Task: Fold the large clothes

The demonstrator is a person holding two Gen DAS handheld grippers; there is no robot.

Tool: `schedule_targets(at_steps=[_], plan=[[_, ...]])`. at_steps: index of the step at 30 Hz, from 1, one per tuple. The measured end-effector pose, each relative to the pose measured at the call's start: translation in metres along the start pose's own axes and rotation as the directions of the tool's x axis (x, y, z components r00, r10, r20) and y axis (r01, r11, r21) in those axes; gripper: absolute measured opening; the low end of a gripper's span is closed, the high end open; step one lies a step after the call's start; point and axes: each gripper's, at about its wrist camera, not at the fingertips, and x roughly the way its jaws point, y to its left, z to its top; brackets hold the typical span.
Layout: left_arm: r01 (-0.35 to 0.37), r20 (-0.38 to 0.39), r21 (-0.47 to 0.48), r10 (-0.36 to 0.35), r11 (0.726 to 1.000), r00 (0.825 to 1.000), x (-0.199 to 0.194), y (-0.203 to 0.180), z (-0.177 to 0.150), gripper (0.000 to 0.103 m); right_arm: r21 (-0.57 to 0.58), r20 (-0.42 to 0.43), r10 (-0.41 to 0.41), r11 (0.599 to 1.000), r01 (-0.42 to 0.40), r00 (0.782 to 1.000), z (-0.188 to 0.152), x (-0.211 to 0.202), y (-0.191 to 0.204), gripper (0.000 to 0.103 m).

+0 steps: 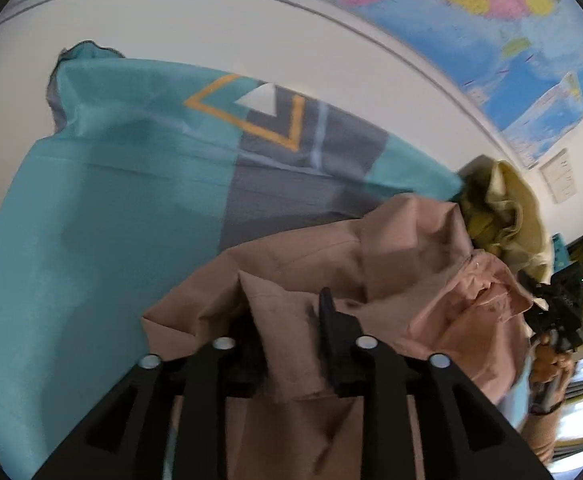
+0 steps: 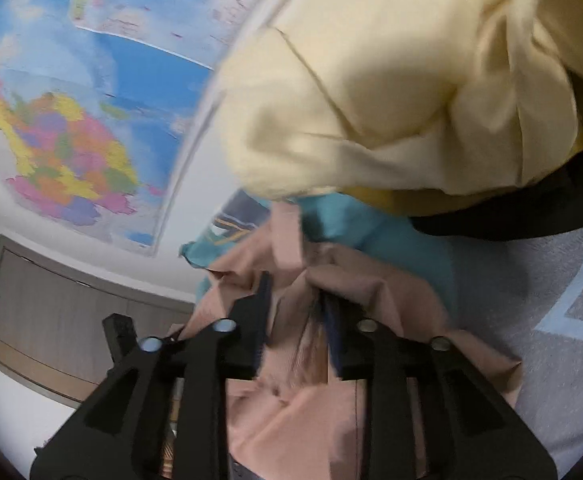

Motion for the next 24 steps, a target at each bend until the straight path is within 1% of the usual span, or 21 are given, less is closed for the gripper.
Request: schedule_targets(at_steps=[2,3,4,5,6,7,9,10,11,12,13,14,15,16,17,19,20,21,22,23,24], plan=[[0.026,0.01,0.013,-0.026,1.0,1.0,-0.007,0.001,-0.003,0.043,-0.026,0.016,-0.022,0.999,0.022,1.0,-0.003,-0.005,0.002,0.054],[0.035,0.026,0.015,-0.036,0.999,0.999,-0.014,0.001,-0.005,0.046,-0.071,0.023,-0.024,0.997,0.026,0.999,-0.006,-0.011,0.009,0.06],[0.044,0.055,0.026,-0.046,0.999,0.997,-0.023,-0.001,-0.009,0.053,-0.115,0.03,-0.023,0.993,0.026,0.999,-0.011,-0.017,0.017,0.064],[0.052,0.099,0.059,-0.058,0.997,0.993,-0.038,-0.006,-0.014,0.065,-0.177,0.046,-0.026,0.984,0.034,0.999,-0.019,-0.027,0.028,0.067],[0.053,0.124,0.086,-0.063,0.995,0.99,-0.047,-0.01,-0.019,0.07,-0.221,0.055,-0.032,0.974,0.043,0.998,-0.025,-0.031,0.036,0.067],[0.055,0.141,0.114,-0.071,0.992,0.987,-0.056,-0.015,-0.024,0.074,-0.283,0.06,-0.044,0.957,0.06,0.997,-0.036,-0.037,0.047,0.067],[0.04,0.153,0.179,-0.068,0.983,0.986,-0.067,-0.028,-0.037,0.075,-0.381,0.06,-0.06,0.921,0.079,0.996,-0.055,-0.04,0.066,0.067],[0.026,0.14,0.218,-0.058,0.976,0.988,-0.066,-0.035,-0.042,0.075,-0.444,0.043,-0.062,0.893,0.074,0.997,-0.065,-0.036,0.077,0.067],[-0.003,0.12,0.264,-0.03,0.964,0.992,-0.061,-0.045,-0.047,0.075,-0.503,0.026,-0.084,0.86,0.086,0.996,-0.075,-0.028,0.087,0.068],[-0.048,0.113,0.294,0.015,0.954,0.994,-0.053,-0.052,-0.05,0.075,-0.54,0.026,-0.114,0.835,0.11,0.993,-0.081,-0.019,0.094,0.068],[-0.109,0.099,0.32,0.081,0.941,0.992,-0.04,-0.06,-0.051,0.075,-0.594,0.025,-0.155,0.792,0.139,0.988,-0.089,-0.005,0.104,0.069],[-0.12,0.079,0.323,0.1,0.939,0.992,-0.031,-0.062,-0.05,0.074,-0.629,0.014,-0.178,0.763,0.147,0.984,-0.094,0.007,0.111,0.069],[-0.119,0.052,0.313,0.108,0.942,0.993,-0.021,-0.063,-0.047,0.072,-0.66,0.0,-0.201,0.736,0.151,0.98,-0.099,0.021,0.116,0.069],[-0.122,0.037,0.297,0.116,0.947,0.993,-0.011,-0.061,-0.044,0.064,-0.686,-0.009,-0.223,0.71,0.156,0.975,-0.104,0.034,0.119,0.069],[-0.137,0.036,0.289,0.132,0.948,0.991,-0.004,-0.06,-0.04,0.054,-0.723,-0.01,-0.259,0.669,0.172,0.966,-0.111,0.051,0.124,0.069],[-0.158,0.039,0.272,0.154,0.949,0.987,0.007,-0.059,-0.033,0.04,-0.774,0.0,-0.314,0.601,0.199,0.949,-0.121,0.073,0.128,0.069],[-0.156,0.036,0.264,0.152,0.952,0.988,0.01,-0.057,-0.03,0.034,-0.801,0.008,-0.352,0.558,0.217,0.936,-0.127,0.088,0.129,0.069],[-0.156,0.038,0.248,0.152,0.956,0.988,0.013,-0.056,-0.025,0.031,-0.815,0.026,-0.383,0.527,0.242,0.923,-0.129,0.097,0.13,0.065],[-0.159,0.042,0.241,0.153,0.957,0.987,0.014,-0.055,-0.021,0.028,-0.82,0.044,-0.407,0.506,0.265,0.913,-0.129,0.106,0.131,0.058],[-0.169,0.057,0.235,0.159,0.957,0.986,0.012,-0.056,-0.017,0.024,-0.82,0.048,-0.421,0.501,0.277,0.906,-0.127,0.112,0.13,0.034],[-0.174,0.073,0.23,0.162,0.957,0.984,0.011,-0.057,-0.014,0.022,-0.818,0.034,-0.428,0.507,0.271,0.903,-0.12,0.118,0.129,0.01]])
